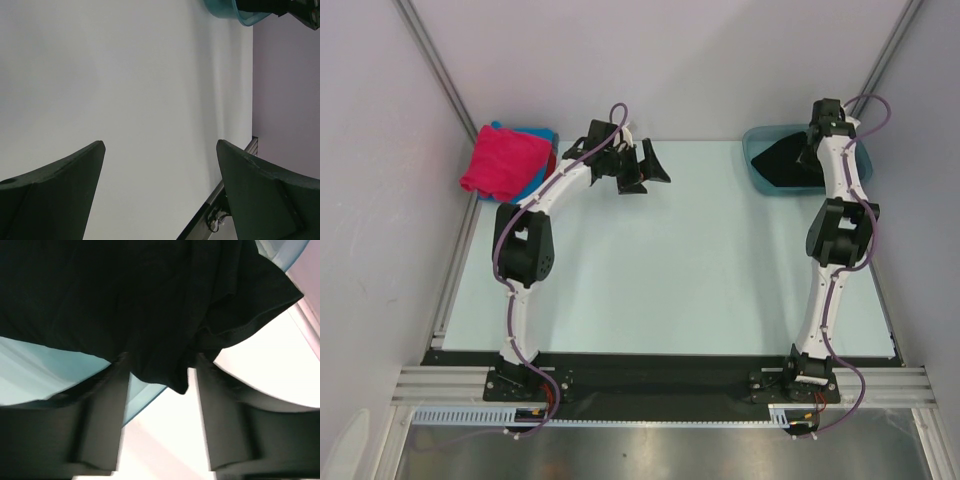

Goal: Fold and stack the t-shirts
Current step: Grab the tshirt from the pile

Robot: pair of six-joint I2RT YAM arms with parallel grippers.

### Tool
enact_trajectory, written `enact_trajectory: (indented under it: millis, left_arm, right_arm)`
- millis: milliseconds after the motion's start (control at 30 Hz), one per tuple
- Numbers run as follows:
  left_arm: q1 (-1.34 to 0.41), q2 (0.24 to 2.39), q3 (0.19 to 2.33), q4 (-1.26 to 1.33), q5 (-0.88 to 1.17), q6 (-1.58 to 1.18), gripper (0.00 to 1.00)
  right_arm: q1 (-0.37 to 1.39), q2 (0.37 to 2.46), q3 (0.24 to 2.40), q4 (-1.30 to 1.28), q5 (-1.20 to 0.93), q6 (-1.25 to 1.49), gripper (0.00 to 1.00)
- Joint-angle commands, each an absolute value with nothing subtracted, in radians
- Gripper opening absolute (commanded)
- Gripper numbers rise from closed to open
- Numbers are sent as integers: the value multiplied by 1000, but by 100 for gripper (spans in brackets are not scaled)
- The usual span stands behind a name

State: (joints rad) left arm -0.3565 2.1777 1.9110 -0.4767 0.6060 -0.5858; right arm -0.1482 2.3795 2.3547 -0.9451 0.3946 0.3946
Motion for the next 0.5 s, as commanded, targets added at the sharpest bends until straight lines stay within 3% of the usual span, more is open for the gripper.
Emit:
enact_trajectory:
  millis: [0,100,200,300,367,433,467]
  left_arm:
    - [-347,2134,1910,-454,606,-588,100]
    - [-347,2134,1910,-456,603,-586,100]
    - [-345,2134,1911,-456,604,-584,100]
    - [-344,2135,1911,-454,604,-584,100]
    - [-342,2138,1911,-456,611,-587,100]
    - [-342,2141,1913,-456,611,-587,100]
    - [-341,2143,1913,-454,615,-591,100]
  right_arm:
    - [-160,2384,2384,-913,420,410,54]
    - [-166,2385,2382,-916,422,411,31]
    - [-172,2388,2379,-923,423,411,33]
    - [-176,2387,2376,-925,426,417,27]
    - [-179,2390,2379,-927,422,422,10]
    - [-179,2387,2376,-927,411,423,0]
    - [-179,2384,2378,-928,404,425,0]
